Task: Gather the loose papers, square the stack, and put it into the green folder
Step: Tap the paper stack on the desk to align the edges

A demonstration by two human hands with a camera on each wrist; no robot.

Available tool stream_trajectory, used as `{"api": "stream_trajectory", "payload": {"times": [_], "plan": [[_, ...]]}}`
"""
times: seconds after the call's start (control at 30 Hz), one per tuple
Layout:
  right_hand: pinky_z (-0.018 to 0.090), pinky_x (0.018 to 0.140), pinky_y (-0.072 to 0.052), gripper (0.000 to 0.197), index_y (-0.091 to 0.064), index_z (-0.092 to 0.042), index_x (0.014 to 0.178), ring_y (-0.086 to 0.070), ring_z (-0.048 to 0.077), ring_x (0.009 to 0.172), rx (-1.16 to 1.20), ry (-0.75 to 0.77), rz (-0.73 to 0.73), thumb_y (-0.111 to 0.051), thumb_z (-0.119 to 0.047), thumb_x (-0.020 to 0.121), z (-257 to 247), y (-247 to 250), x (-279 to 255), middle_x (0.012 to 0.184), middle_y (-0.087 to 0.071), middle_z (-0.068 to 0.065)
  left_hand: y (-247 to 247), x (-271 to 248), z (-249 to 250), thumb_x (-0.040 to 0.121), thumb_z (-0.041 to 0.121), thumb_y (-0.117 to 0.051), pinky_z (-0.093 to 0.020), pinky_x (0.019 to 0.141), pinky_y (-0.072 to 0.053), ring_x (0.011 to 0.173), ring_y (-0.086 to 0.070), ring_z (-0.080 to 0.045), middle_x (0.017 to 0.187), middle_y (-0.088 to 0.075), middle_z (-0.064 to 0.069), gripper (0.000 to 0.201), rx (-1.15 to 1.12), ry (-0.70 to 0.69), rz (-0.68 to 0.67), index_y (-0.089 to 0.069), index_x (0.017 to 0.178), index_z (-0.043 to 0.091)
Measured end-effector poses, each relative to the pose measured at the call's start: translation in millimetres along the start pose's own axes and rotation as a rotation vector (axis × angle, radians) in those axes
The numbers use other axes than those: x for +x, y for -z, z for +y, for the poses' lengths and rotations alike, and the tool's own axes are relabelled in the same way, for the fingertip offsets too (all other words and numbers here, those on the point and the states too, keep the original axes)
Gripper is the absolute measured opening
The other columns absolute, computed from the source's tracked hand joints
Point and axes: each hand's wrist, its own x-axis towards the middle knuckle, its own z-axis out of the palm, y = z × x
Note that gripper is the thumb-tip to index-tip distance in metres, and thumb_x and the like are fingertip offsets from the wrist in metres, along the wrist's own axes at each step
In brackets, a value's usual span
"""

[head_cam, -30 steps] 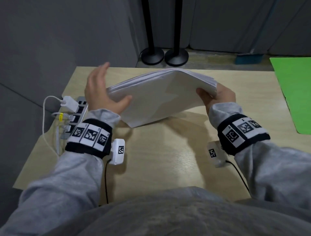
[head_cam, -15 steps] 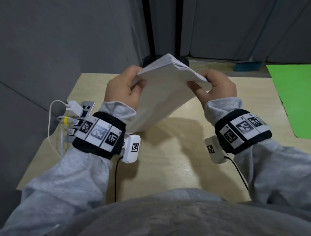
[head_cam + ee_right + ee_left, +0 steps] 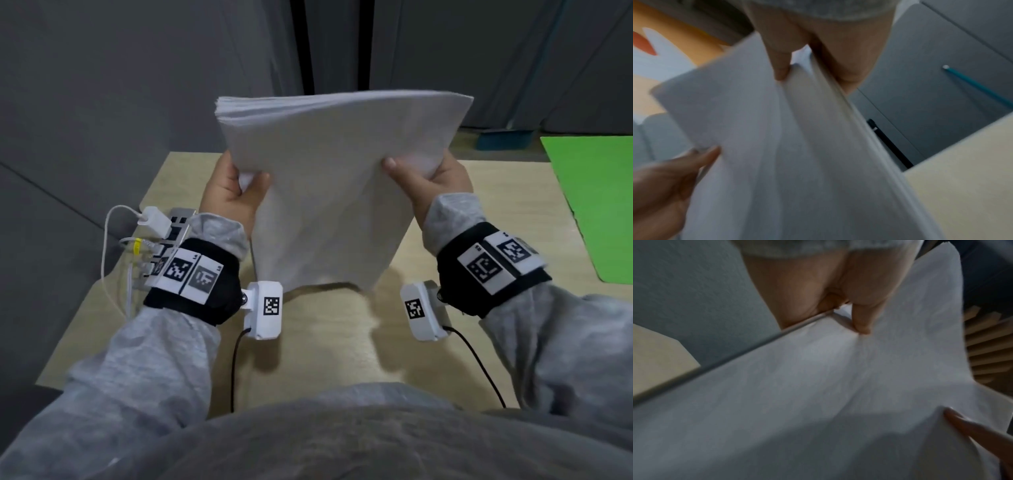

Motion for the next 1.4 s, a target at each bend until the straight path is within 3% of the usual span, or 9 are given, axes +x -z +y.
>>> {"api": "stream_trajectory", "payload": {"times": [0.2, 0.43, 0.5, 0.57, 0.67, 0.93, 1.03, 1.27, 1.4], "plan": [[0.032, 0.082, -0.057, 0.016, -0.062, -0.038, 0.088, -0.069, 0.008, 0.087, -0.014, 0.194, 0.115, -0.073, -0.029, 0.079, -18, -13, -9, 0.085, -0.072, -0.015, -6, 1, 4, 0.086, 0.002, -0.058, -0.027, 0.089, -0.048, 0.097, -0.063, -0.008, 0.095, -0.07, 0.018, 0.033, -0.086, -0.07, 0.113, -0.052, 0.11, 0.024], [0.036, 0.089, -0.054, 0.041, -0.051, -0.032, 0.118, -0.065, 0.012, 0.099, -0.264, 0.048, -0.099, -0.067, -0.031, 0.081, 11, -12, -11, 0.107, -0.066, -0.009, 1, -12, -13, 0.067, 0.02, -0.078, -0.014, 0.074, -0.053, 0.094, -0.064, -0.012, 0.101, -0.066, 0.001, 0.065, 0.019, 0.168, 0.05, -0.05, 0.124, 0.008], [0.033, 0.088, -0.052, 0.036, -0.055, -0.03, 0.116, -0.064, 0.011, 0.094, -0.28, 0.001, -0.087, -0.067, -0.028, 0.083, 14, -13, -8, 0.1, -0.067, -0.01, 1, -10, -11, 0.068, 0.023, -0.08, -0.029, 0.085, -0.053, 0.1, -0.064, -0.02, 0.099, -0.067, 0.002, 0.053, 0.021, 0.291, -0.03, -0.055, 0.114, 0.013], [0.029, 0.084, -0.051, 0.018, -0.06, -0.032, 0.101, -0.062, 0.004, 0.081, -0.242, -0.024, -0.074, -0.065, -0.025, 0.086, 12, -14, -6, 0.084, -0.065, -0.016, -1, -10, -2, 0.08, 0.032, -0.071, -0.018, 0.077, -0.047, 0.083, -0.062, -0.014, 0.08, -0.06, 0.011, 0.026, 0.134, 0.365, -0.014, -0.054, 0.095, 0.021], [0.023, 0.078, -0.052, 0.012, -0.06, -0.035, 0.087, -0.063, -0.001, 0.075, -0.171, 0.001, -0.062, -0.063, -0.024, 0.089, 3, -14, -7, 0.079, -0.065, -0.02, 1, -10, 3, 0.086, 0.039, -0.063, -0.002, 0.051, -0.037, 0.063, -0.052, -0.002, 0.069, -0.053, 0.014, 0.018, 0.201, 0.276, 0.044, -0.052, 0.087, 0.024], [0.019, 0.069, -0.054, 0.042, -0.048, -0.032, 0.102, -0.066, 0.001, 0.079, 0.003, 0.096, -0.026, -0.074, -0.012, 0.076, -1, -9, -10, 0.109, -0.063, 0.003, 13, -5, 5, 0.07, 0.03, -0.08, -0.008, 0.057, -0.047, 0.059, -0.06, 0.012, 0.073, -0.063, 0.013, 0.021, 0.154, 0.138, -0.027, -0.06, 0.074, 0.028], [0.022, 0.073, -0.056, 0.041, -0.052, -0.04, 0.098, -0.065, 0.008, 0.087, -0.044, 0.084, -0.073, -0.076, -0.017, 0.074, -4, -11, -9, 0.104, -0.068, -0.006, 16, -5, 10, 0.058, 0.038, -0.078, -0.015, 0.065, -0.051, 0.074, -0.066, 0.003, 0.078, -0.068, 0.011, 0.03, 0.073, 0.091, -0.019, -0.064, 0.083, 0.029], [0.006, 0.07, -0.049, 0.024, -0.06, -0.035, 0.096, -0.061, -0.009, 0.074, -0.135, 0.112, -0.102, -0.071, -0.02, 0.082, -15, -18, -11, 0.095, -0.066, -0.005, 10, -4, 16, 0.085, 0.021, -0.068, -0.021, 0.07, -0.053, 0.072, -0.067, 0.003, 0.07, -0.071, 0.02, 0.012, 0.025, 0.075, 0.046, -0.065, 0.081, 0.032], [0.027, 0.091, -0.052, 0.032, -0.056, -0.046, 0.077, -0.063, 0.016, 0.095, -0.177, 0.149, -0.069, -0.072, -0.019, 0.081, -17, -21, -16, 0.11, -0.065, 0.009, 11, -4, 18, 0.077, 0.031, -0.07, -0.037, 0.081, -0.055, 0.085, -0.069, -0.011, 0.08, -0.073, 0.014, 0.007, -0.034, 0.105, 0.006, -0.071, 0.083, 0.036]]}}
